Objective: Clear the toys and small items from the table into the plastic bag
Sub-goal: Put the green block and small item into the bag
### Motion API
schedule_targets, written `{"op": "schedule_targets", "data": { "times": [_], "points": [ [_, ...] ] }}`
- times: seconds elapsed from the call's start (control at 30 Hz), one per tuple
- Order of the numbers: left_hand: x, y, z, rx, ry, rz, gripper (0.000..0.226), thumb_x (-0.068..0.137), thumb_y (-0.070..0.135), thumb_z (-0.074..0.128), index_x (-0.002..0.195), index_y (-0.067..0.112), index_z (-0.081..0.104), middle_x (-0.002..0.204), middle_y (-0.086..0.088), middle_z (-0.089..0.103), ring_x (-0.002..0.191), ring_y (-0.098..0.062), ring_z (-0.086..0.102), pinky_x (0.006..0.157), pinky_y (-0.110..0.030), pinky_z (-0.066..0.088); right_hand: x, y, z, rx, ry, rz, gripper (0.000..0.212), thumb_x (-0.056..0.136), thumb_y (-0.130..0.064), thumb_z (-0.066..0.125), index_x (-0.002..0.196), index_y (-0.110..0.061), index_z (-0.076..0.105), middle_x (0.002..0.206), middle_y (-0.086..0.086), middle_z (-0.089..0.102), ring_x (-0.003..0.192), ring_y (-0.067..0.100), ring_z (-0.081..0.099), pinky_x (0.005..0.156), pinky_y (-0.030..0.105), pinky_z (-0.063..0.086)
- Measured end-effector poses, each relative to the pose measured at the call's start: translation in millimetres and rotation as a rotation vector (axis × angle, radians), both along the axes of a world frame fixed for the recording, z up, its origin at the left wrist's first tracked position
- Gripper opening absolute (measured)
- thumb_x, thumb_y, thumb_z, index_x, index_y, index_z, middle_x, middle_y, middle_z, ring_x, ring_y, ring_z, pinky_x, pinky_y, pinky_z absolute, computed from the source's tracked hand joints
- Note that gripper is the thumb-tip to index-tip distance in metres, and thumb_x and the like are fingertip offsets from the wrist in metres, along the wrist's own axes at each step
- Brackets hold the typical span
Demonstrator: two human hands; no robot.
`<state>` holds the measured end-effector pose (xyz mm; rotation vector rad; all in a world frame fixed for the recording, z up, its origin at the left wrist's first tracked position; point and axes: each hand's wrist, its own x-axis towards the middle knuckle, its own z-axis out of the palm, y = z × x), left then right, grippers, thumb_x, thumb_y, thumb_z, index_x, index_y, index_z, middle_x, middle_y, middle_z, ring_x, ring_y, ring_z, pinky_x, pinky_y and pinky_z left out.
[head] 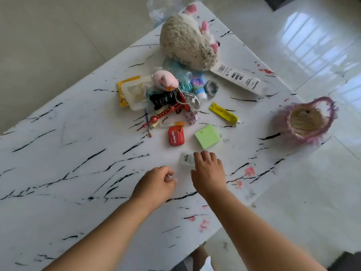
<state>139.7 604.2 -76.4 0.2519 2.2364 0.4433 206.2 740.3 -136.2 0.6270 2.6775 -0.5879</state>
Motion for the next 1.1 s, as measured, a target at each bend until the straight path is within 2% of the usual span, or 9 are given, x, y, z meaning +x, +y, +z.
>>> {"op": "schedule_targets", "data": {
  "times": [0.13,0.33,0.43,0.53,0.6,0.73,0.87,0.97,1.1],
  "points": [
    [-20.3,16.9,-30.7,0.016,0.082,-0.097,0.03,0.088,0.031,0.056,0.118,0.023,0.057,0.117,0.004,0.056,0.099,-0.014,0.055,0.087,-0.028,0.046,2.4,-3.3,-32.2,0.021,-0.017,0.007,0.036,0.088,-0.019,0.049,0.122,-0.014,0.04,0.117,0.005,0.048,0.106,0.027,0.044,0.086,0.035,0.035],
    [-33.1,67.0,-62.9,0.129,0.267,-0.245,0.043,0.088,0.027,0.058,0.129,0.02,0.049,0.132,0.0,0.045,0.119,-0.019,0.045,0.091,-0.032,0.041,38.1,10.5,-30.0,-0.12,0.03,-0.331,0.037,0.085,-0.02,0.058,0.119,-0.01,0.05,0.112,0.007,0.054,0.104,0.03,0.047,0.086,0.036,0.038],
    [-33.5,99.5,-78.3,0.179,0.348,-0.292,0.056,0.084,0.027,0.064,0.135,0.017,0.042,0.138,-0.004,0.039,0.128,-0.023,0.036,0.103,-0.034,0.034,56.3,20.6,-24.8,-0.137,0.042,-0.437,0.037,0.082,-0.018,0.063,0.116,-0.009,0.053,0.109,0.007,0.056,0.102,0.03,0.049,0.084,0.036,0.039],
    [-29.5,123.1,-95.2,0.119,0.39,-0.362,0.069,0.08,0.032,0.067,0.14,0.018,0.034,0.148,-0.007,0.029,0.136,-0.025,0.026,0.111,-0.036,0.025,71.4,27.8,-21.7,-0.136,0.049,-0.504,0.039,0.082,-0.02,0.063,0.118,-0.011,0.052,0.112,0.005,0.056,0.105,0.027,0.049,0.086,0.035,0.039],
    [-26.7,126.9,-102.2,0.093,0.431,-0.381,0.067,0.079,0.031,0.068,0.136,0.017,0.036,0.145,-0.008,0.033,0.134,-0.025,0.029,0.108,-0.036,0.028,80.4,29.8,-19.0,-0.139,0.06,-0.548,0.041,0.083,-0.022,0.063,0.121,-0.013,0.051,0.116,0.003,0.055,0.108,0.026,0.049,0.088,0.033,0.038],
    [-20.8,120.0,-96.6,0.044,0.487,-0.392,0.054,0.076,0.028,0.069,0.122,0.016,0.044,0.122,-0.01,0.05,0.113,-0.029,0.044,0.094,-0.034,0.034,93.7,29.6,-8.6,-0.138,0.122,-0.607,0.039,0.082,-0.022,0.064,0.118,-0.012,0.053,0.111,0.003,0.056,0.103,0.025,0.051,0.084,0.031,0.038],
    [4.5,94.4,-69.4,0.033,0.388,-0.293,0.058,0.071,0.03,0.067,0.124,0.019,0.045,0.119,-0.009,0.048,0.111,-0.029,0.043,0.091,-0.034,0.038,109.6,19.4,12.4,-0.177,0.172,-0.682,0.039,0.081,-0.02,0.064,0.118,-0.011,0.053,0.111,0.002,0.055,0.103,0.024,0.051,0.082,0.028,0.037],
    [29.6,66.2,-34.4,0.093,0.324,-0.255,0.053,0.07,0.025,0.067,0.121,0.021,0.049,0.119,-0.005,0.042,0.108,-0.028,0.048,0.088,-0.033,0.041,126.1,6.3,37.8,-0.238,0.203,-0.783,0.039,0.081,-0.014,0.062,0.118,-0.013,0.049,0.115,0.002,0.048,0.099,0.022,0.05,0.072,0.021,0.031],
    [58.6,27.9,15.2,0.15,0.297,-0.353,0.05,0.071,0.023,0.069,0.118,0.024,0.052,0.115,0.001,0.038,0.106,-0.024,0.048,0.082,-0.026,0.04,156.2,-20.6,75.7,-0.28,0.231,-0.897,0.038,0.081,-0.007,0.06,0.116,-0.012,0.046,0.116,0.001,0.042,0.1,0.02,0.048,0.068,0.018,0.028]
  ]
}}
